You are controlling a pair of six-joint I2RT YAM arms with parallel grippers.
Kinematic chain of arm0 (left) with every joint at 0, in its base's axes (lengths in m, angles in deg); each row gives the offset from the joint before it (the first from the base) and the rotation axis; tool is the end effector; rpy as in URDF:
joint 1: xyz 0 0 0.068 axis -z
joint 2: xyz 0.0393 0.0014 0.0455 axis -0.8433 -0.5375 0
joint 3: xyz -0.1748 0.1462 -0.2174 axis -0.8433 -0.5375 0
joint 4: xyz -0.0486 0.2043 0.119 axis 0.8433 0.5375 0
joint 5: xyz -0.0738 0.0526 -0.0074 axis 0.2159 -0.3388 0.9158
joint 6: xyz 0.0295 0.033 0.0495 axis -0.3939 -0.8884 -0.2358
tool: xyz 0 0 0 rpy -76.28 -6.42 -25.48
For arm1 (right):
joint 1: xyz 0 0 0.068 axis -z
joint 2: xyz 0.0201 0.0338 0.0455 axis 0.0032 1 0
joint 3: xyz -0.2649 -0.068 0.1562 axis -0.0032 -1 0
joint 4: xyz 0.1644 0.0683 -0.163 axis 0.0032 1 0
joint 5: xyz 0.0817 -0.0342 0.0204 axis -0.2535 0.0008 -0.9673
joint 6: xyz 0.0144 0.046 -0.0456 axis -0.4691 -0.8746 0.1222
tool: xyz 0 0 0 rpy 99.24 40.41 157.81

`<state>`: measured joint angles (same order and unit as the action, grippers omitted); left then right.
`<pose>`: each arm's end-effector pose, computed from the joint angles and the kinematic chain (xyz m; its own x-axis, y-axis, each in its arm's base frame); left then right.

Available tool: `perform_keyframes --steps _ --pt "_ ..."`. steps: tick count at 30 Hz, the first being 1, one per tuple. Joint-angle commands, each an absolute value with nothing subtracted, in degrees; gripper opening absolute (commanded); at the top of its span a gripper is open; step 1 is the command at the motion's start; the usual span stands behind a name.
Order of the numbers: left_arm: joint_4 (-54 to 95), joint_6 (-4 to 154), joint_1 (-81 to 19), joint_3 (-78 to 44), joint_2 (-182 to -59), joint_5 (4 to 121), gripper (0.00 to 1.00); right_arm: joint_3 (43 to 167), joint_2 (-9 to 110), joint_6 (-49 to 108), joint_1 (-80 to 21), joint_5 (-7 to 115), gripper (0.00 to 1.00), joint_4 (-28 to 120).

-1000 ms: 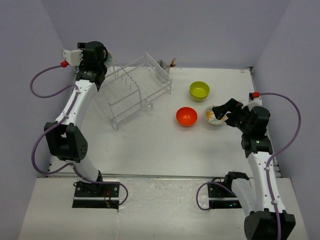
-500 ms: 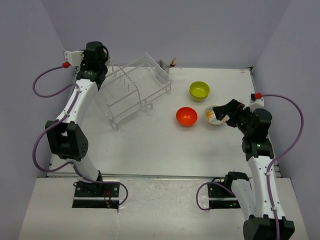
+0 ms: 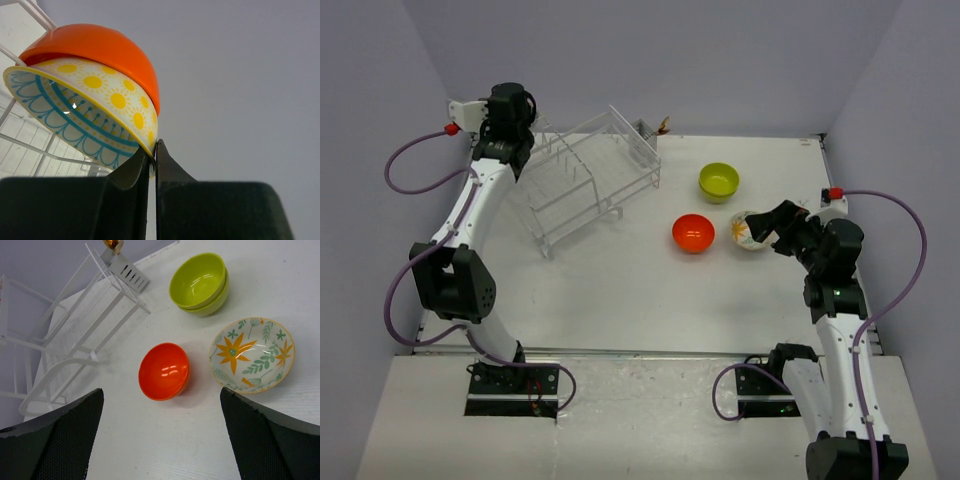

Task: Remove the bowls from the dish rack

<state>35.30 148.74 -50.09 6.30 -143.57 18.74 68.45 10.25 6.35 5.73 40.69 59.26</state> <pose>0.4049 -0.0219 0.4319 0.4189 -0.8739 -0.2465 -0.3162 0.1141 -0.9418 0.1321 0.0047 0.3345 -0.3530 0.5066 -0.7866 -0.0720 0.8236 0.5626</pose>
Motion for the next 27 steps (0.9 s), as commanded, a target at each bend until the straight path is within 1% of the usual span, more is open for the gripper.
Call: perform_keyframes --steps 1,19,27 --pt "31.36 148.13 -50.98 6.38 -140.03 18.64 0.00 68.38 10.15 7.37 5.71 41.05 0.99 57.43" --pt "25.47 142.16 -47.29 6.03 -135.38 18.56 0.00 68.38 10.59 7.55 5.79 41.31 0.99 57.34" --pt "23.36 139.34 -47.20 3.83 -133.53 24.35 0.00 68.56 11.03 7.63 5.79 41.67 0.99 57.43"
